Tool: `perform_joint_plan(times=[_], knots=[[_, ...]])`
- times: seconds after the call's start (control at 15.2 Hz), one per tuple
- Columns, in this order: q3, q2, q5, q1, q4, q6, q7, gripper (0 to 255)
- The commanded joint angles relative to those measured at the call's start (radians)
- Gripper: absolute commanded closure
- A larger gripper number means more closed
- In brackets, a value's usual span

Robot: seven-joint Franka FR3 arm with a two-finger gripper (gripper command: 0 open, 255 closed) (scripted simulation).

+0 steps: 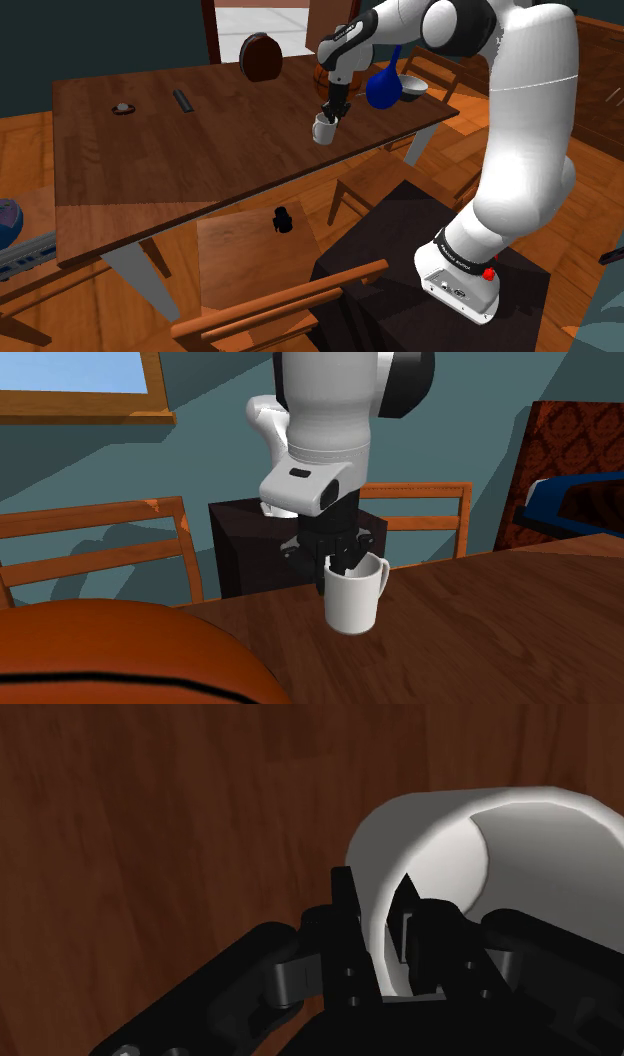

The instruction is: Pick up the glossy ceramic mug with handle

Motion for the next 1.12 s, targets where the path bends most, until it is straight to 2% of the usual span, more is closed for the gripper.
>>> perform_joint_plan(times=[0.0, 0.33, 1.06], knots=[[0.000, 0.000, 0.000, 0.000, 0.001, 0.000, 0.000, 255], [0.000, -0.002, 0.000, 0.000, -0.005, 0.003, 0.000, 255], [-0.012, -0.084, -0.022, 0.007, 0.023, -0.105, 0.016, 255]])
